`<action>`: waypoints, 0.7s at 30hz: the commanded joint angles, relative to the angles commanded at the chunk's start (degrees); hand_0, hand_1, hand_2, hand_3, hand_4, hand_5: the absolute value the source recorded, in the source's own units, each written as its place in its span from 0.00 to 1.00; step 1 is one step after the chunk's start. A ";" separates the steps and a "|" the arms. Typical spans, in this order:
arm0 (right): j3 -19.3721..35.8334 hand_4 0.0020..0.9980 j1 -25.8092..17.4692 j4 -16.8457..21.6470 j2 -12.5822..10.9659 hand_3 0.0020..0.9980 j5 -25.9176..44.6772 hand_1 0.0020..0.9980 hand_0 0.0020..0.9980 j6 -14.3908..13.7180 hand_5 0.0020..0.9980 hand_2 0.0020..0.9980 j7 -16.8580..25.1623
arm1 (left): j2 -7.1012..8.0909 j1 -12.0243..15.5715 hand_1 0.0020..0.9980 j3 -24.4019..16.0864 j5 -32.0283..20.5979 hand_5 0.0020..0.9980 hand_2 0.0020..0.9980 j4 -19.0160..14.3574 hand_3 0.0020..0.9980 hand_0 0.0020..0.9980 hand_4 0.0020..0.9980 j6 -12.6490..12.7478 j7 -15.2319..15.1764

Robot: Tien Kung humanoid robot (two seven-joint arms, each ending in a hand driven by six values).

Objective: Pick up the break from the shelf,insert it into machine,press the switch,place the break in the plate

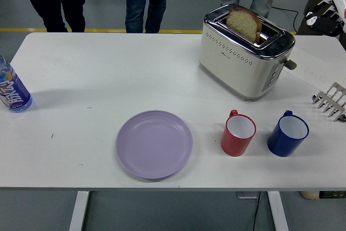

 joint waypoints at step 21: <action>1.07 0.44 -7.94 2.39 -0.67 0.68 -0.21 0.28 0.29 0.13 0.24 0.46 -0.08 | -0.30 -0.03 0.49 -0.22 0.09 0.80 0.47 0.00 0.54 0.63 0.33 -0.05 -0.06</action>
